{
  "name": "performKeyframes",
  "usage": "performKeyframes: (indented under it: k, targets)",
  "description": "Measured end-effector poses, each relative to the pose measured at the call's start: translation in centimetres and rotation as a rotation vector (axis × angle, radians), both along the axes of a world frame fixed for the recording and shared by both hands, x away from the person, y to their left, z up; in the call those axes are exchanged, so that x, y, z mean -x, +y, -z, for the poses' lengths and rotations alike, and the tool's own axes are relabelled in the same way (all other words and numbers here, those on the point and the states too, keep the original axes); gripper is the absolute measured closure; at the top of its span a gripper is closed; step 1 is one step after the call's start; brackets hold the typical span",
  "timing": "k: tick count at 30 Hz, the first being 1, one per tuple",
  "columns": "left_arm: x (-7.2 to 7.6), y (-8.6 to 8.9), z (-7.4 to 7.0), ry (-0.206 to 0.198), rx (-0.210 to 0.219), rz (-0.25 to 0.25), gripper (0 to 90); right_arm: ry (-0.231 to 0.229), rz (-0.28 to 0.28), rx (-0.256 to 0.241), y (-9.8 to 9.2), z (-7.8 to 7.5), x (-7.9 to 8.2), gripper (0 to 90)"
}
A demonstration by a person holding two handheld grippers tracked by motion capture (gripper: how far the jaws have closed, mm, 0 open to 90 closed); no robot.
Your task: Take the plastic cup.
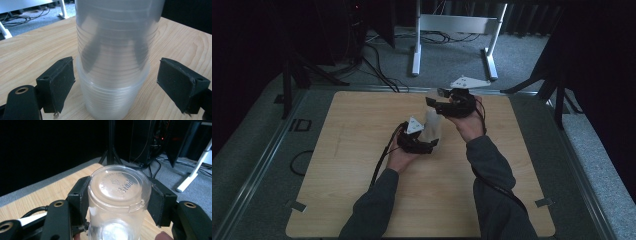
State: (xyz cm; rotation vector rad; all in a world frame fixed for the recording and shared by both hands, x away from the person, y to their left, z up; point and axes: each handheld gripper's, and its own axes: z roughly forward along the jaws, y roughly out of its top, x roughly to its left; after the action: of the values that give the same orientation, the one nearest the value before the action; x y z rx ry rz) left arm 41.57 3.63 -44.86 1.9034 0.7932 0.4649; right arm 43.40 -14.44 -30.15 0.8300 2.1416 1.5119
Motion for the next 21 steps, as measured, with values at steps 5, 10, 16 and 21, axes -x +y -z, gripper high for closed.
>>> performKeyframes:
  k: [5,10,16,21]
  targets:
    - [0.3,0.3,-0.4,-0.006,0.010,0.004,14.6,-0.022,-0.005,-0.010,-0.3,-1.0,0.6,41.4]
    - [0.8,1.0,-1.0,-0.026,0.032,-0.007,15.2,-0.037,-0.003,-0.011,-0.8,-1.8,1.2,41.4]
    - [1.7,1.6,-1.9,-0.063,0.055,-0.018,20.4,-0.047,0.009,-0.014,-2.6,-2.5,2.7,41.5]
    - [2.5,2.2,-2.3,-0.064,0.065,-0.010,21.5,-0.043,0.032,-0.013,-4.0,-2.1,3.5,41.5]
